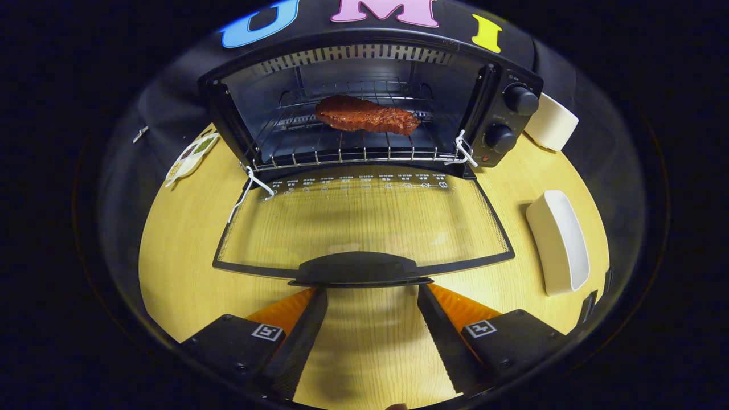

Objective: Open the toaster oven, put the food inside, and close the toaster oven door.

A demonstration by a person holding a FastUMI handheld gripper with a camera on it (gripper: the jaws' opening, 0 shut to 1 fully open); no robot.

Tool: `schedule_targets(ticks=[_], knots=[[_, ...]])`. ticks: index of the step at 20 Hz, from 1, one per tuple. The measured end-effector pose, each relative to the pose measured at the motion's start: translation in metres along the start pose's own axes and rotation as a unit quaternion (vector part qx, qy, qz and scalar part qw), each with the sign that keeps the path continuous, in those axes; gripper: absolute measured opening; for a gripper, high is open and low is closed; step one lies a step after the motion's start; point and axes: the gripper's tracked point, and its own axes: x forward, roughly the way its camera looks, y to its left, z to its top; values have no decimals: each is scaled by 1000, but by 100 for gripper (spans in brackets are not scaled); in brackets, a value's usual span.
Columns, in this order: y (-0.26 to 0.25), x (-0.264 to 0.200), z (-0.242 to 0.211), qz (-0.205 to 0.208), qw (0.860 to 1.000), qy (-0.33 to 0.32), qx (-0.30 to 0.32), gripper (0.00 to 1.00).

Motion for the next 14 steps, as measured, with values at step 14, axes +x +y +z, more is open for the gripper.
schedule_targets(ticks=[14], knots=[[6,-66,60,37,993,-108,9,99]])
